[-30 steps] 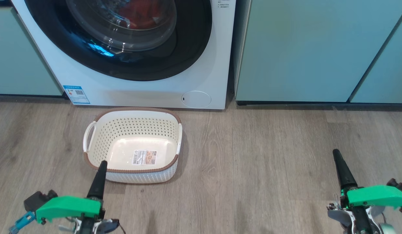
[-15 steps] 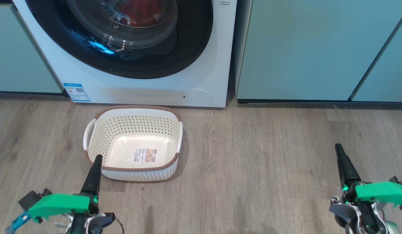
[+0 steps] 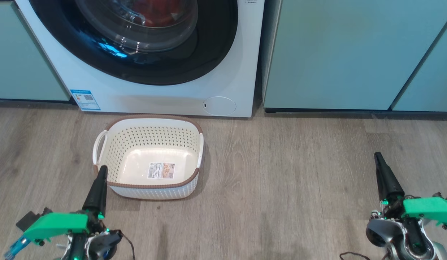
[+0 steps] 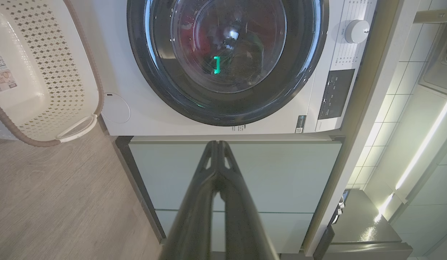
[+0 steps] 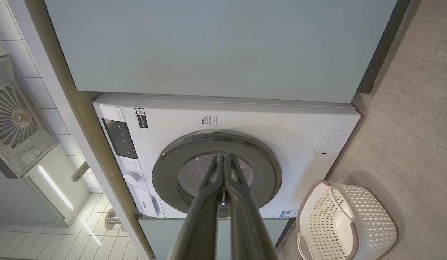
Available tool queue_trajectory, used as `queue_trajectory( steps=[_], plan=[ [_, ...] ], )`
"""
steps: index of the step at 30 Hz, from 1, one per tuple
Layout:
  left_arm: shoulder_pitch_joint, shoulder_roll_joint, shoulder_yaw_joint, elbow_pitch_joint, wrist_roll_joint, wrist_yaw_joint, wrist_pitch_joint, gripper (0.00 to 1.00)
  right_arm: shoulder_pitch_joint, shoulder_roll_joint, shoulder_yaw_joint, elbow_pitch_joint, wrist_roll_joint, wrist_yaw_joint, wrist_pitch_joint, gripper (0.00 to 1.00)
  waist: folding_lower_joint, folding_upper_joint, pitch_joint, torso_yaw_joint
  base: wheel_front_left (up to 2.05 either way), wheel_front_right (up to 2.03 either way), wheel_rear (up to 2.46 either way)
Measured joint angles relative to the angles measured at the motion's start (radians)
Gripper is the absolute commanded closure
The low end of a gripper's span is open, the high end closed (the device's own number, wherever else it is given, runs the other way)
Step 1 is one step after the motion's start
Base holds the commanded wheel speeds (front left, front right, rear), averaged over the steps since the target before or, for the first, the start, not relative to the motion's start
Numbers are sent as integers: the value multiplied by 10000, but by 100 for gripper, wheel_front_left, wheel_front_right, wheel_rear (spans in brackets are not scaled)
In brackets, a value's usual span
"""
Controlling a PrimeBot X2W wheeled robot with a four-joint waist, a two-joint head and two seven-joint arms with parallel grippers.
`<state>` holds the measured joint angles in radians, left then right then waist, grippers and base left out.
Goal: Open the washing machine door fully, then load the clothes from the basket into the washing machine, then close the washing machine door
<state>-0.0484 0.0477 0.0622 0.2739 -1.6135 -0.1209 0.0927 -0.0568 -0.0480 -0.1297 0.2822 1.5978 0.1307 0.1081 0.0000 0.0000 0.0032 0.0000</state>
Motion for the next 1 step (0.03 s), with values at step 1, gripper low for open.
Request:
queue_trajectory(
  steps=[1],
  plan=[
    [-6,0,8,2,-29,0,0,100,0,0,-4,0,48,0,6,100,0,0,0,0,0,0,0]
  ],
)
